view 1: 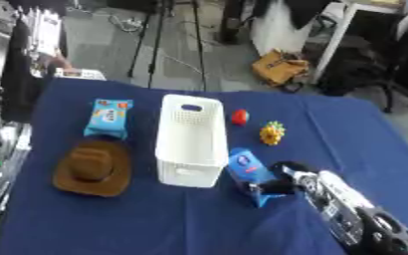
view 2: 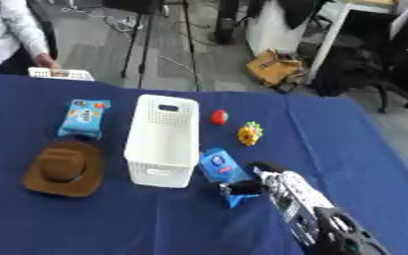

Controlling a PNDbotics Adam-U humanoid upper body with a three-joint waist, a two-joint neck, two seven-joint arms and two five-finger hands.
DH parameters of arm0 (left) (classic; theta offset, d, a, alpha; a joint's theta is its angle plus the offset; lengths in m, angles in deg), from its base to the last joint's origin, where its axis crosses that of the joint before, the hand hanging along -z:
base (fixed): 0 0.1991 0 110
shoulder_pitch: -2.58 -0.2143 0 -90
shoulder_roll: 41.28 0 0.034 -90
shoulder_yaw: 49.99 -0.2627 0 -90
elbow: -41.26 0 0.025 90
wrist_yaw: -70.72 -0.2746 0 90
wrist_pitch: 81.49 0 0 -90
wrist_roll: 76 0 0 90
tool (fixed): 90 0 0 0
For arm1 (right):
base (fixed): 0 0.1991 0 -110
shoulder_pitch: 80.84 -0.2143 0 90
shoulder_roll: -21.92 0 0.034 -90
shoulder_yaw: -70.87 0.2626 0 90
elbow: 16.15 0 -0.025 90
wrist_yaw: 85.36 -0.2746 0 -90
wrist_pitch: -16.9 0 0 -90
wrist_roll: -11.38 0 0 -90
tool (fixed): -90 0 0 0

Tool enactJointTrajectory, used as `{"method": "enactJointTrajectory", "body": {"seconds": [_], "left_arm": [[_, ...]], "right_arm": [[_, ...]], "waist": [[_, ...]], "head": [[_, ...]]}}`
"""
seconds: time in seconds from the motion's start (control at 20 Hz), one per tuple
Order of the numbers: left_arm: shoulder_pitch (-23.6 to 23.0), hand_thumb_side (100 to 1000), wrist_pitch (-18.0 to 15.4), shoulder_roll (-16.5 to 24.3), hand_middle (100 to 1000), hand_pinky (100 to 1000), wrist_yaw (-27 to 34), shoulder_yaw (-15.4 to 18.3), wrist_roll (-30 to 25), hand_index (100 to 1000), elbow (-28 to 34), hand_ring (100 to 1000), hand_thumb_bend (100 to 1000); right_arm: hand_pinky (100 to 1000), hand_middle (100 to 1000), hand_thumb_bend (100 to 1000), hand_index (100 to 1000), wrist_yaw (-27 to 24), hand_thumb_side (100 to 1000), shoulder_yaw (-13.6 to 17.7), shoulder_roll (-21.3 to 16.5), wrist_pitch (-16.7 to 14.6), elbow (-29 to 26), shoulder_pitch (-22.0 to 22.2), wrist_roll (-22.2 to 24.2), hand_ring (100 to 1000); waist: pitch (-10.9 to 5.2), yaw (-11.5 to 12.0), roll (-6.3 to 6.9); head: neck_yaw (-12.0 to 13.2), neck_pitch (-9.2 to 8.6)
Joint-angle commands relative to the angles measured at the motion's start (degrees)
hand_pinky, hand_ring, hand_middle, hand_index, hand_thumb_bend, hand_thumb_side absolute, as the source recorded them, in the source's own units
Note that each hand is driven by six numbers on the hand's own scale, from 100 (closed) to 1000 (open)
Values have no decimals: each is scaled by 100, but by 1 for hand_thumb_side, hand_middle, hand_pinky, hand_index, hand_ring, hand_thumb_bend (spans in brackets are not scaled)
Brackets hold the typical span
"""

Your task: Pick up objects on the table and place them in the box.

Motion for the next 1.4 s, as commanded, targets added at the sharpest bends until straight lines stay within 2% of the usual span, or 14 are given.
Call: {"method": "enactJointTrajectory", "body": {"seconds": [0.05,0.4,0.6,0.8,0.85,1.4], "left_arm": [[122,997,-9,15,936,1000,25,-1,-14,1000,83,1000,100],[125,997,-15,5,935,1000,30,0,-9,1000,83,1000,100],[129,996,-14,0,934,1000,36,1,-11,1000,83,1000,100],[122,998,-12,3,935,1000,45,4,-13,1000,83,1000,100],[120,997,-12,3,935,1000,47,5,-13,1000,83,1000,100],[127,995,-11,1,931,1000,56,14,-19,1000,83,1000,100]], "right_arm": [[942,1000,683,1000,54,769,81,-37,-35,51,-139,30,1000],[940,1000,695,1000,104,739,139,21,-10,257,-172,22,1000],[935,1000,670,1000,134,739,139,48,-21,327,-191,-8,1000],[912,935,639,999,218,726,151,39,50,350,-211,-154,1000],[909,821,646,982,242,723,141,33,66,344,-216,-185,993],[897,746,584,925,735,668,-40,-21,-64,340,-233,-61,987]], "waist": [[-74,4,57],[-64,19,82],[-62,30,95],[-56,23,94],[-56,17,90],[-73,-23,51]], "head": [[-3,16],[-22,-5],[-32,-3],[-29,15],[-25,17],[-10,14]]}}
